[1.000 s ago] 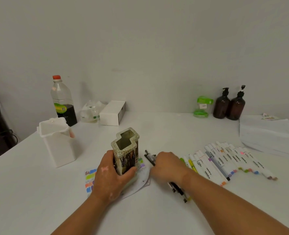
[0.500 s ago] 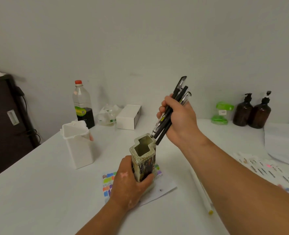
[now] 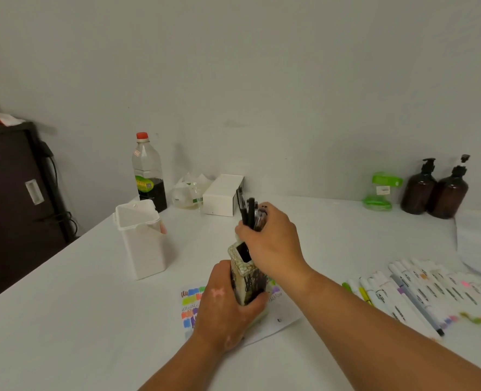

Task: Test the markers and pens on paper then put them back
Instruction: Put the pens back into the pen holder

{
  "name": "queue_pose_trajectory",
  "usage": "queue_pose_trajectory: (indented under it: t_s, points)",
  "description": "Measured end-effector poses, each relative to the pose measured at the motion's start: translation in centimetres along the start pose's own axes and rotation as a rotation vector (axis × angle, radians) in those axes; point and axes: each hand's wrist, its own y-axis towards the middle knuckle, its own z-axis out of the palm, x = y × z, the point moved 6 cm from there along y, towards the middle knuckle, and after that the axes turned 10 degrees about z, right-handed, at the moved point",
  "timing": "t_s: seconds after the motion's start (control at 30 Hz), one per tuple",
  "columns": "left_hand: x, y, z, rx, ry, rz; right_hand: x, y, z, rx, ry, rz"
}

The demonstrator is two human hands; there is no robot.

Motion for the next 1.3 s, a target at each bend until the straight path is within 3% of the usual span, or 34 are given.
queue_pose_trajectory:
  t_s: [0.2,0.4,0.73,1.0,1.3]
  points:
    - [-0.2,0.0,-0.2,-0.002,0.001,0.006,-1.7,-0.8,0.2,0.106,-0.144,0.023]
    - [-1.1,0.3,-0.6,0.012,-0.001,-0.006,-4.1,-2.9,-3.4,0.211,-0.019,0.044]
    - [-0.9,4.3,-1.2,0.056,0.06,-0.122,-11.2,-3.9,-10.5,0.146,-0.152,0.201]
    - [1.9,15.0,1.1,-0.042,0.155,-0.188,-11.5,-2.0,-9.6,0.185,-0.26,0.161]
    - [6.5,18.5,5.2,-0.07,0.282,-0.285,-12.3,-1.5,-9.4,0.222,-0.236,0.205]
